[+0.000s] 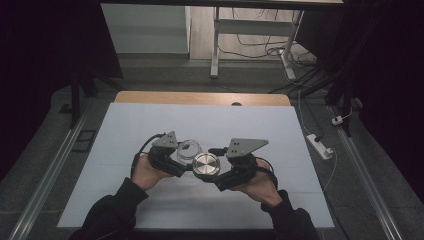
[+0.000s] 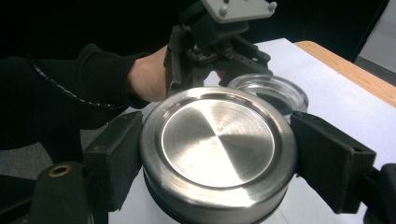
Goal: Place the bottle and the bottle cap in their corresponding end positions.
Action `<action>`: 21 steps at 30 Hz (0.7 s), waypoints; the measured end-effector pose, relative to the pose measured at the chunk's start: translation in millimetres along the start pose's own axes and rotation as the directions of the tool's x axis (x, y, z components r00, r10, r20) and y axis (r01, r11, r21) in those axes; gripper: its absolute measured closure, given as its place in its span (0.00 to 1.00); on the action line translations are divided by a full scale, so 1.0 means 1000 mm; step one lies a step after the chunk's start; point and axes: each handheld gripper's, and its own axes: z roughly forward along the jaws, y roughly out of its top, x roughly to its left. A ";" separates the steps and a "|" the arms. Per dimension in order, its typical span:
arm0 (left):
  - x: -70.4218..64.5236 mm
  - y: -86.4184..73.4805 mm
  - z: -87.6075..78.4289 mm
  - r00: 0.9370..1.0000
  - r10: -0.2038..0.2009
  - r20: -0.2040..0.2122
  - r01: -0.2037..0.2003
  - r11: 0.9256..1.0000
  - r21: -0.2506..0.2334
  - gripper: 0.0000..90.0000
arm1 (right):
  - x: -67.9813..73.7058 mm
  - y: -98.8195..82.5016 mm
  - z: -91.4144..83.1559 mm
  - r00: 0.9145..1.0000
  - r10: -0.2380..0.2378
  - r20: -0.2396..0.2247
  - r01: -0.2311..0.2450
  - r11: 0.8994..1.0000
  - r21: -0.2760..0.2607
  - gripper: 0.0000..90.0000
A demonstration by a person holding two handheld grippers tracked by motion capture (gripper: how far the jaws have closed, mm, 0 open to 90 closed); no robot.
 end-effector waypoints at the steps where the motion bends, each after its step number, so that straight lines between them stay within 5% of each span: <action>1: 0.000 0.000 0.000 1.000 0.000 -0.005 0.000 1.000 -0.002 0.17 | 0.001 -0.001 0.000 1.000 -0.001 0.001 0.001 1.000 -0.001 0.22; 21: 0.009 0.015 0.008 0.998 0.019 -0.055 -0.021 0.999 -0.036 0.17 | 0.019 -0.019 0.007 1.000 -0.017 0.014 0.016 1.000 0.017 0.22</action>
